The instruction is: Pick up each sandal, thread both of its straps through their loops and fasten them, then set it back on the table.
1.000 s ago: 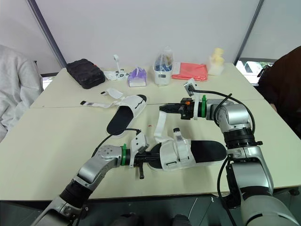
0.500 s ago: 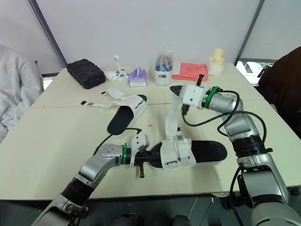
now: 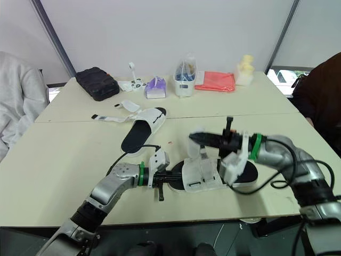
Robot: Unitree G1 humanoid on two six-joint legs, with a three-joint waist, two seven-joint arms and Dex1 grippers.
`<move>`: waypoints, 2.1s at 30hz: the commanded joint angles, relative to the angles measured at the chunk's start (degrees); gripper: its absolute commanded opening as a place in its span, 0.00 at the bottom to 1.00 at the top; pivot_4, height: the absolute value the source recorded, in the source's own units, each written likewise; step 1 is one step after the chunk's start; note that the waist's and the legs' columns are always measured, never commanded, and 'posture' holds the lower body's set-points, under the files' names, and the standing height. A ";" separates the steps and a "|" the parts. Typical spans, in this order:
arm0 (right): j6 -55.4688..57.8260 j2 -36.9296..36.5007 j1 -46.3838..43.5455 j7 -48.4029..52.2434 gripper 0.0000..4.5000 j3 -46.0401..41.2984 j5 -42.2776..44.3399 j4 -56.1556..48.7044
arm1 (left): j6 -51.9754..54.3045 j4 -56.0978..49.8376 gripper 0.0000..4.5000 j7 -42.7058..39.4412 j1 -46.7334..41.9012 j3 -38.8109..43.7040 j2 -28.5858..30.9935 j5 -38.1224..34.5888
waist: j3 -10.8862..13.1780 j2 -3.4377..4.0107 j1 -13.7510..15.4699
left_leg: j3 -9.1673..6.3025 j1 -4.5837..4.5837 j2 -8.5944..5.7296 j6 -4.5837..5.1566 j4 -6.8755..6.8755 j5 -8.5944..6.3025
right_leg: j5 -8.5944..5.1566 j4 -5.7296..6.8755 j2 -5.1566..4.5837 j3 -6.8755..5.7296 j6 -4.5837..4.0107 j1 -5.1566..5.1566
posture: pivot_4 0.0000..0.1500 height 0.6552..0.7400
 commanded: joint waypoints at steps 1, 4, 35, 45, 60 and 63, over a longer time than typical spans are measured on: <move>-0.19 -0.11 4.56 -1.42 0.01 -2.89 0.37 -6.85 | 1.84 2.98 0.00 0.10 1.15 -1.73 0.04 1.41 | 0.00 0.01 -0.04 | 0.02 0.02 0.00 0.09 0.01 -0.05 | 0.00 0.00 0.00 0.02 0.00 0.00 | 1.00 1.00; 0.72 -0.28 11.17 -1.61 0.01 -4.49 1.17 -11.69 | 1.71 3.17 0.00 -0.05 1.05 -1.83 -0.01 1.54 | 0.00 0.01 0.11 | 0.00 0.10 0.00 0.20 0.01 -0.11 | 0.00 0.02 0.00 0.02 0.00 0.08 | 1.00 1.00; 64.21 -1.71 50.26 8.27 0.51 -16.13 50.43 -28.83 | 0.79 5.24 0.00 -2.25 0.25 -2.02 -1.18 2.01 | -0.09 -0.05 1.35 | 0.05 0.29 0.12 0.39 0.00 -0.23 | -0.23 -0.17 -0.03 0.07 -0.11 0.40 | 1.00 1.00; 113.31 -13.54 34.61 8.45 0.51 -16.20 105.34 -31.61 | -1.00 4.30 0.00 -1.01 0.64 -2.67 -0.41 3.14 | -0.28 0.18 1.53 | -0.04 -0.12 0.22 0.62 0.04 -0.36 | -0.17 -0.74 -0.10 -0.12 -0.10 0.31 | 1.00 1.00; 115.91 -8.63 28.23 13.97 0.51 -18.64 87.55 -22.13 | 2.89 -0.93 0.00 -1.18 3.88 -2.47 1.38 0.15 | -0.33 0.14 1.44 | 0.11 -0.10 0.24 0.64 0.06 -0.39 | -0.07 -0.76 -0.02 -0.14 0.07 0.26 | 1.00 1.00; 114.82 -6.46 24.81 14.27 0.51 -17.93 83.64 -20.49 | 3.72 -1.49 0.00 -3.80 3.03 -2.96 1.49 -1.25 | -0.34 0.16 1.36 | 0.14 -0.11 0.23 0.64 0.06 -0.39 | -0.07 -0.75 -0.02 -0.10 0.05 0.25 | 1.00 1.00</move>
